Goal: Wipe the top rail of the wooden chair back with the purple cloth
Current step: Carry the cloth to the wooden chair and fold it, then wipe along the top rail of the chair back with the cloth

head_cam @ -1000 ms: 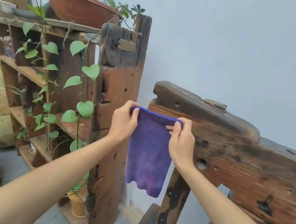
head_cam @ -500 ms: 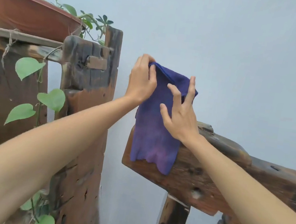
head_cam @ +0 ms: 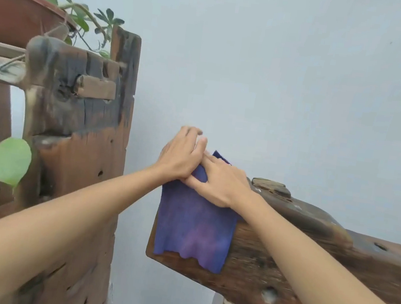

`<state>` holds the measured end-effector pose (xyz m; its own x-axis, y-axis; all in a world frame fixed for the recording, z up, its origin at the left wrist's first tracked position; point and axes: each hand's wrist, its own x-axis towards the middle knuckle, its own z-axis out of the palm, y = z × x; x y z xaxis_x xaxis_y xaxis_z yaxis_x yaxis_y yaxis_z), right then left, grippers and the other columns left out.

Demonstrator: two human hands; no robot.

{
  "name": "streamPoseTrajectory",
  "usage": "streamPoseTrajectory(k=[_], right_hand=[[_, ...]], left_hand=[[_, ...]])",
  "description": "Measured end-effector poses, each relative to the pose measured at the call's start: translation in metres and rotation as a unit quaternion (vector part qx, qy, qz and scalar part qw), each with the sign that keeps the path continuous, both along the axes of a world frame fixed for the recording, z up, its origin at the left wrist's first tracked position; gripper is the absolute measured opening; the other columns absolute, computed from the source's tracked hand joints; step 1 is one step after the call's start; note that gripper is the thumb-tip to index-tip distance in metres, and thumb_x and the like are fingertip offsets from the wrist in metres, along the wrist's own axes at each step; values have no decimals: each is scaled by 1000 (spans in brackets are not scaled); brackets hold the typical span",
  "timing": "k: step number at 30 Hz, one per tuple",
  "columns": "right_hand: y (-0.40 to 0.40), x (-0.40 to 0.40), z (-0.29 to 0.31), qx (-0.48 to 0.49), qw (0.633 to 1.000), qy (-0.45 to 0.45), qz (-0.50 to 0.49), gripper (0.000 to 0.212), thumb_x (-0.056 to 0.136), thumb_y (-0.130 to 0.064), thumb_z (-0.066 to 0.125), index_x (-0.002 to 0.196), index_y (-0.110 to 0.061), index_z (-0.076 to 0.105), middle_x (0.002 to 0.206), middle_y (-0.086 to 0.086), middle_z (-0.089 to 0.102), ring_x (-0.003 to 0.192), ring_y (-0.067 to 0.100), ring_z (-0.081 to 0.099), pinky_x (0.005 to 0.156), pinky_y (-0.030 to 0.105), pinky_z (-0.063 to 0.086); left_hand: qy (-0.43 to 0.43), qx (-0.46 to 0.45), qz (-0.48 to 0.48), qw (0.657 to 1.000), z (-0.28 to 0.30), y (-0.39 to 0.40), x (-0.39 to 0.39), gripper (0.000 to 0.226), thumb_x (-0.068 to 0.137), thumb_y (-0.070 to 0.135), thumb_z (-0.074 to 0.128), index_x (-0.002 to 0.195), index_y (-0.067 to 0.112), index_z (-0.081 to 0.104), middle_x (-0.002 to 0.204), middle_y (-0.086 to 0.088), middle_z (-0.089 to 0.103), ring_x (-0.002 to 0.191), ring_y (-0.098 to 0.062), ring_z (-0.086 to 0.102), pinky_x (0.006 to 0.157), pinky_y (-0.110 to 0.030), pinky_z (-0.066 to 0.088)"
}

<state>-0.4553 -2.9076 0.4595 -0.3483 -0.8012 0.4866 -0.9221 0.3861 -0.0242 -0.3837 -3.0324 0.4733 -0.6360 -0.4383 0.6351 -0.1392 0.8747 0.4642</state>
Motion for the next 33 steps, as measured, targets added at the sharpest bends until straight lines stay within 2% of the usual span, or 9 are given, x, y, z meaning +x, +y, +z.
streamPoseTrajectory(k=[2, 5, 9, 12, 17, 22, 27, 31, 33], right_hand=[[2, -6, 3, 17, 999, -34, 26, 76, 69, -89, 48, 133, -47, 50, 131, -21, 61, 111, 15, 61, 81, 39, 49], [-4, -13, 13, 54, 991, -112, 58, 66, 61, -87, 62, 119, -56, 57, 116, -29, 65, 105, 3, 62, 85, 33, 52], [-21, -33, 27, 108, 958, -250, 94, 79, 63, -84, 70, 132, -48, 61, 128, -22, 66, 119, 4, 60, 107, 32, 44], [-25, -40, 31, 120, 948, -273, 112, 76, 68, -85, 66, 132, -45, 62, 130, -21, 66, 122, 5, 60, 112, 34, 40], [-11, -24, 25, 82, 969, -230, 44, 93, 56, -100, 51, 133, -49, 60, 133, -15, 65, 121, 13, 61, 108, 38, 44], [15, -12, 9, 50, 991, -127, 2, 83, 64, -87, 54, 136, -46, 53, 134, -11, 62, 115, 17, 61, 88, 38, 50], [37, -8, -13, -10, 999, -37, -8, 73, 65, -86, 46, 127, -46, 51, 122, -23, 60, 99, 9, 56, 68, 34, 38], [26, -25, 0, 22, 993, -114, -1, 69, 54, -90, 59, 111, -52, 56, 95, -31, 60, 86, 3, 56, 69, 33, 45], [17, -37, 11, 68, 975, -208, 32, 75, 53, -87, 69, 118, -49, 63, 107, -25, 69, 102, 5, 65, 88, 34, 52]], left_hand=[[-79, -94, -27, 992, -11, -2, 6, 51, 100, 55, 15, 90, 26, 56, 99, 4, 64, 98, -24, 61, 82, -40, 45], [-167, -122, 0, 978, -5, -6, -1, 76, 87, 74, 0, 86, 20, 54, 88, 5, 62, 87, -24, 59, 80, -43, 45], [-330, 2, -25, 944, 23, -15, -33, 98, 87, 79, -1, 144, 20, 51, 144, -8, 56, 131, -33, 51, 113, -49, 32], [-403, 84, -48, 910, 34, -20, -46, 83, 93, 74, 5, 154, 30, 41, 158, -10, 43, 143, -33, 41, 120, -49, 22], [-404, 80, -12, 911, 31, -8, -43, 77, 97, 69, 7, 152, 30, 44, 155, -14, 44, 139, -36, 44, 115, -47, 27], [-345, -113, -5, 932, 16, 13, -22, 76, 101, 57, 0, 143, 27, 55, 147, -4, 56, 136, -29, 49, 117, -49, 27], [-198, -249, 40, 947, -8, 34, -9, 66, 104, 49, 6, 98, 14, 62, 112, -5, 69, 105, -32, 64, 83, -43, 47], [-265, -219, 59, 937, 2, 29, -28, 72, 103, 48, 2, 116, 19, 68, 118, -8, 70, 105, -31, 63, 83, -42, 44], [-326, -164, 54, 929, 12, 26, -40, 73, 103, 50, 3, 127, 20, 64, 129, -12, 66, 110, -32, 59, 88, -43, 39]])
